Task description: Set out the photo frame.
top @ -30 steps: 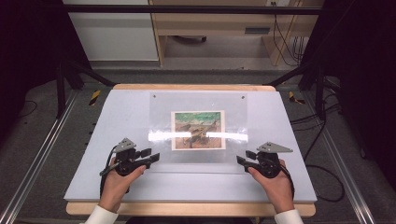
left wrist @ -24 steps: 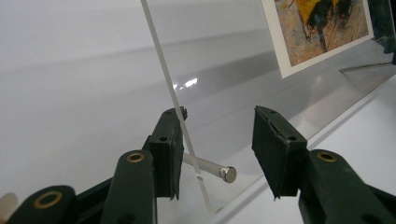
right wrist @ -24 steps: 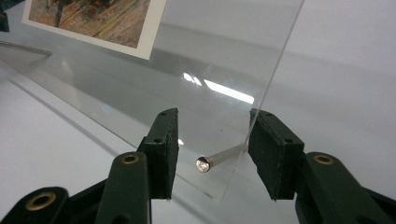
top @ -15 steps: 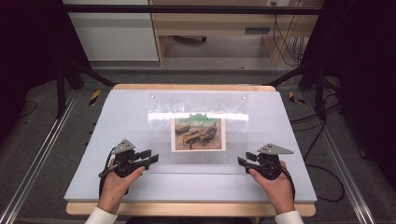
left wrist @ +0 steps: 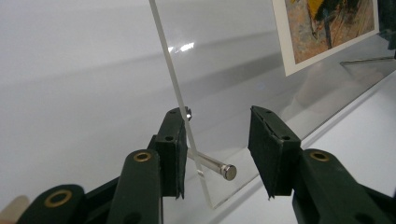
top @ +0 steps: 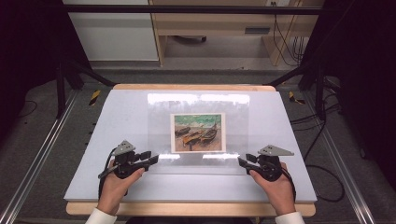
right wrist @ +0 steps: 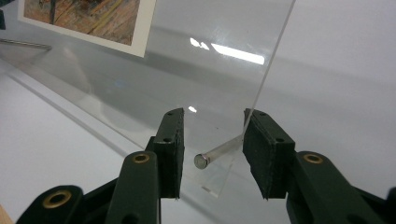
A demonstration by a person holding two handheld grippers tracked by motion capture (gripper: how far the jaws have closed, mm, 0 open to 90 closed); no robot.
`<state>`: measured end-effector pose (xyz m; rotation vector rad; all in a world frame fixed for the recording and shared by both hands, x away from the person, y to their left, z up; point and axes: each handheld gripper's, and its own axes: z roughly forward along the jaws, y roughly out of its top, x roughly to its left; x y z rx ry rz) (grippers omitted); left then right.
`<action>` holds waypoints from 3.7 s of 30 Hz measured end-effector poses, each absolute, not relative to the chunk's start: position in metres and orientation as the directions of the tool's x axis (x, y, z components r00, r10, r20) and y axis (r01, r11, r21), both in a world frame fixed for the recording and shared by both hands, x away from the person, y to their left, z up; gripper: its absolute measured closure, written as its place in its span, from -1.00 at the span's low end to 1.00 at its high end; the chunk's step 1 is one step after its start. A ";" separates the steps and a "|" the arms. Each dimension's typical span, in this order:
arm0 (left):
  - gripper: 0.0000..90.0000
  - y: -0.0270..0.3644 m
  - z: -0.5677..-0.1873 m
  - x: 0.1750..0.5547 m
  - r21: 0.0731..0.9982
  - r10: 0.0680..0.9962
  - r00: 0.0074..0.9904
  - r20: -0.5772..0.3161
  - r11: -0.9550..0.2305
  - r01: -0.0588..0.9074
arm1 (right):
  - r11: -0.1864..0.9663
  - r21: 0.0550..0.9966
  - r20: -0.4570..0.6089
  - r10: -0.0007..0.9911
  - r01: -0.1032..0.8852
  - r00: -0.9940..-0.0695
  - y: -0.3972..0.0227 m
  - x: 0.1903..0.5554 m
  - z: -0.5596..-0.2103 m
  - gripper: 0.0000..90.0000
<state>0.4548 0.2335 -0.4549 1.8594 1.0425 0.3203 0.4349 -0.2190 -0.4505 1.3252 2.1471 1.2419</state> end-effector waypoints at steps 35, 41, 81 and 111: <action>0.36 0.229 -0.455 0.443 0.806 0.772 0.616 -0.158 -0.260 0.532 | 0.234 0.796 0.121 0.843 0.559 -0.524 -0.220 0.426 -0.453 0.49; 0.37 0.229 -0.455 0.442 0.805 0.773 0.616 -0.154 -0.264 0.532 | 0.240 0.797 0.114 0.842 0.555 -0.527 -0.220 0.425 -0.454 0.50; 0.40 0.228 -0.457 0.437 0.790 0.771 0.621 -0.139 -0.292 0.539 | 0.258 0.792 0.096 0.842 0.554 -0.530 -0.219 0.420 -0.456 0.51; 0.39 0.227 -0.458 0.437 0.780 0.768 0.624 -0.147 -0.298 0.550 | 0.268 0.784 0.096 0.839 0.560 -0.536 -0.218 0.419 -0.457 0.48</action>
